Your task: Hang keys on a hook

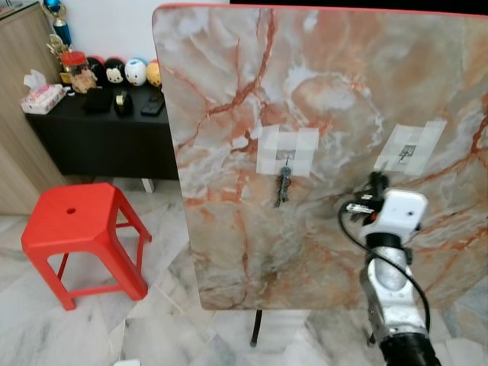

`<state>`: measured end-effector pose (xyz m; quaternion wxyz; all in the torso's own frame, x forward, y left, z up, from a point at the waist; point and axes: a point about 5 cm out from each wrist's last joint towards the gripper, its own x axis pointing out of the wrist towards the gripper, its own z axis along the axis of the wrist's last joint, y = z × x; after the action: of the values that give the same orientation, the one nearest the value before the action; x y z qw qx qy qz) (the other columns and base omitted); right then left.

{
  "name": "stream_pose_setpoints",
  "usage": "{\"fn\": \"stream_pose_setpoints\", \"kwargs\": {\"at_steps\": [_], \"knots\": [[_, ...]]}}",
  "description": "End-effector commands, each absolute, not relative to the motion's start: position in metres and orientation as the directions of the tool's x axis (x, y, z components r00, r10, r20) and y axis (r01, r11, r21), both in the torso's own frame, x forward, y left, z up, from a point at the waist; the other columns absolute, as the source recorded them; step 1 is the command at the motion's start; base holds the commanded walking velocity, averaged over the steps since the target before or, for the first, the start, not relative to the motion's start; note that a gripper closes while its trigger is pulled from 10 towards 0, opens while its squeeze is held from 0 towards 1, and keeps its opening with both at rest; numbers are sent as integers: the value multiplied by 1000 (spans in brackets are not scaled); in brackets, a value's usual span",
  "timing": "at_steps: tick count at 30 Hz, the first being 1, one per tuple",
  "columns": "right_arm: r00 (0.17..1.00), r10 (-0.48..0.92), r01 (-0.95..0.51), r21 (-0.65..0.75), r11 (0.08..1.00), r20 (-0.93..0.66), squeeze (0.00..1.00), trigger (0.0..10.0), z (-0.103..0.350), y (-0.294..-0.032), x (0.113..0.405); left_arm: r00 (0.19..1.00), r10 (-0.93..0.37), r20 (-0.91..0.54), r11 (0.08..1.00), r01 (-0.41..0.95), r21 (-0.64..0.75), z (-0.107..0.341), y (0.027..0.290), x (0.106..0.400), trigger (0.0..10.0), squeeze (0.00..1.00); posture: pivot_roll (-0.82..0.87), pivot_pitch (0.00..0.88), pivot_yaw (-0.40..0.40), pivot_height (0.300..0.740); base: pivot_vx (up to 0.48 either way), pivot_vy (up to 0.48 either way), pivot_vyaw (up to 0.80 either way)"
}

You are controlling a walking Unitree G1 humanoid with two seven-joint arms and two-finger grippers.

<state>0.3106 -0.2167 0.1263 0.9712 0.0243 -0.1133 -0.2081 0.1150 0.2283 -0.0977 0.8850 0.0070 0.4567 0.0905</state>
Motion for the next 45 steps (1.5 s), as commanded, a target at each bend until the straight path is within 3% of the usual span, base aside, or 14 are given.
{"fn": "stream_pose_setpoints", "kwargs": {"at_steps": [1, 5, 12, 15, 19, 29, 45], "knots": [[887, -443, 425, 150, 893, 127, 0, 10000, 116, -222, 308, 558, 158, -815, 985, -143, 93, -99, 226, 111, 10000, 0, 3, 0, -56, 740, 0, 0, 0], [924, -382, 352, 330, 876, 26, 0, 10000, 106, -205, 308, 571, 155, -806, 986, -139, 92, -99, 224, 113, 10000, 0, 4, 0, -56, 740, 0, 0, 0], [931, -339, 293, 281, 914, 132, 0, 10000, 123, -199, 310, 583, 152, -798, 987, -133, 91, -98, 223, 117, 10000, 0, 4, 0, -51, 740, 0, 0, 0], [943, -252, 232, 114, 966, 215, 0, 10000, 135, -193, 313, 587, 151, -796, 987, -131, 91, -97, 222, 118, 10000, 0, 4, 0, -51, 740, 0, 0, 0], [932, -296, 254, 204, 945, 208, 0, 10000, 141, -198, 316, 593, 149, -791, 988, -129, 90, -97, 221, 120, 10000, 0, 3, 0, -54, 740, 0, 0, 0], [929, -263, 239, 121, 963, 259, 0, 10000, 150, -193, 320, 611, 147, -778, 988, -128, 86, -96, 218, 124, 10000, 0, 6, 0, -57, 740, 0, 0, 0], [901, -340, 325, 97, 941, 269, 0, 10000, 161, -214, 335, 593, 153, -790, 987, -134, 90, -97, 223, 119, 10000, 0, 10, 0, -56, 740, 0, 0, 0]]}}
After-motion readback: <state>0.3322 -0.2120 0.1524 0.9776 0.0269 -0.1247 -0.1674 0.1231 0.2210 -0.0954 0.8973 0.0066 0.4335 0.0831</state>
